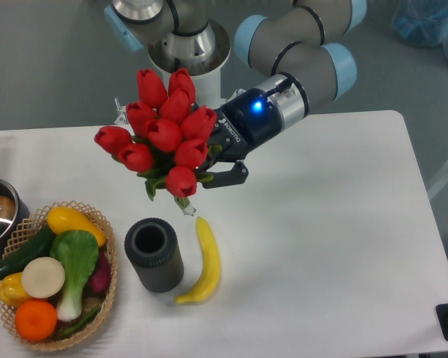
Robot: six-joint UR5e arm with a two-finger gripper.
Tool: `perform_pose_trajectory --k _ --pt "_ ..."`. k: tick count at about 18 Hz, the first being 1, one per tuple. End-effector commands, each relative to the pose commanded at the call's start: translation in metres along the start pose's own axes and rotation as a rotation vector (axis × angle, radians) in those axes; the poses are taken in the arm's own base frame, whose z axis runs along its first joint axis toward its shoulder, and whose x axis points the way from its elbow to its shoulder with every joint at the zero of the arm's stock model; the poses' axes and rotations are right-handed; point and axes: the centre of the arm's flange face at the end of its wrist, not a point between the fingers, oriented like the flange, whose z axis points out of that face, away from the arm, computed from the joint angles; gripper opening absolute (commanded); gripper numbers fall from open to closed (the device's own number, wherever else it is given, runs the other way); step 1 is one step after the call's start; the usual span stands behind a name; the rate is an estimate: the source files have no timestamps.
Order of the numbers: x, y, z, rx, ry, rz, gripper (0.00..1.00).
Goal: Insert the flowers into the vase
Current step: 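Carry the red tulip bunch with the gripper over the black vase, then lower the tulip stems into the black vase opening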
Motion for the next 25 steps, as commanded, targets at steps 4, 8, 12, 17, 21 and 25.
perform_pose_trajectory --k 4,8,12,17,21,25 --pt "0.011 0.014 0.024 -0.005 0.042 -0.005 0.36" --pt "0.008 0.016 0.025 -0.005 0.046 0.006 0.35" --pt "0.008 0.020 0.026 -0.017 0.043 0.026 0.33" --pt "-0.002 0.028 0.038 -0.008 0.069 0.011 0.33" --pt "-0.001 0.037 0.045 0.035 0.094 0.008 0.33" --pt "0.000 0.039 0.043 0.063 0.099 0.003 0.33"
